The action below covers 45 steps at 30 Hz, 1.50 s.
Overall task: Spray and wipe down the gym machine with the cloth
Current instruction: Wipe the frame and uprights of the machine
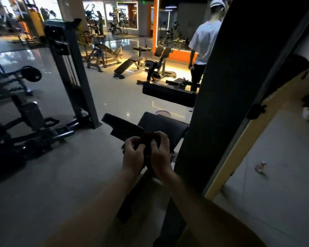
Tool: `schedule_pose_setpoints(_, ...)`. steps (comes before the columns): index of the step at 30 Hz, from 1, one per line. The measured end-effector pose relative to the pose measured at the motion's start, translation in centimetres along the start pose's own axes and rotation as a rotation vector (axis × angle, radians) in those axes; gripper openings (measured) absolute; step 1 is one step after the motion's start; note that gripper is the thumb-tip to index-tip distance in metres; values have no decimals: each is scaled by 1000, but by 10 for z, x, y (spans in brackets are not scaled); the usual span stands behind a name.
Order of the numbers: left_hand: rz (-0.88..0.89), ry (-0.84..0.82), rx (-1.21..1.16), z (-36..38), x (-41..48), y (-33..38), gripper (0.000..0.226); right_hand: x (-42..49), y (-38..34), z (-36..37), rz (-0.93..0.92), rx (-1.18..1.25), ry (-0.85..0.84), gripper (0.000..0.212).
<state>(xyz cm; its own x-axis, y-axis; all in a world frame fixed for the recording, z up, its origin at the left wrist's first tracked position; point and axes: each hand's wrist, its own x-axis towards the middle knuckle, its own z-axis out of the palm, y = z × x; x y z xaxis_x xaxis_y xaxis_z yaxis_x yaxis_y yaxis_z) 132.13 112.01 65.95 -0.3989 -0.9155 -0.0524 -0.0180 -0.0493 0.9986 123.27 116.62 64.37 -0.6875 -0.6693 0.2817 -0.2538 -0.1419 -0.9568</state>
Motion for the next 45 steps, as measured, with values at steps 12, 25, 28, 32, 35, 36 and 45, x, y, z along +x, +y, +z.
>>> schedule_pose_setpoints(12, -2, -439, -60, 18, 40, 0, 21, -15, 10, 2, -345, -647, 283, 32)
schedule_pose_setpoints(25, 204, -1110, -124, 43, 17, 29, 31, -59, -66, -26, -317, -991, 1313, 32)
schedule_pose_setpoints(28, 165, -1209, -129, 52, 13, 18, 31, -51, -57, -25, -343, -1040, 1306, 22)
schedule_pose_setpoints(32, 147, -1276, -197, 57, 20, 1, 35, -51, -25, -14, -264, -880, 1479, 27)
schedule_pose_setpoints(35, 171, -1321, -183, 59, 27, -9, 40, -60, -12, 3, -39, -477, 1523, 24)
schedule_pose_setpoints(36, 173, -1325, -158, 60, 27, -11, 41, -65, -12, 9, 4, -436, 1489, 23)
schedule_pose_setpoints(45, 213, -1311, -84, 75, 34, -13, 40, -26, -59, -13, -278, -766, 1574, 28)
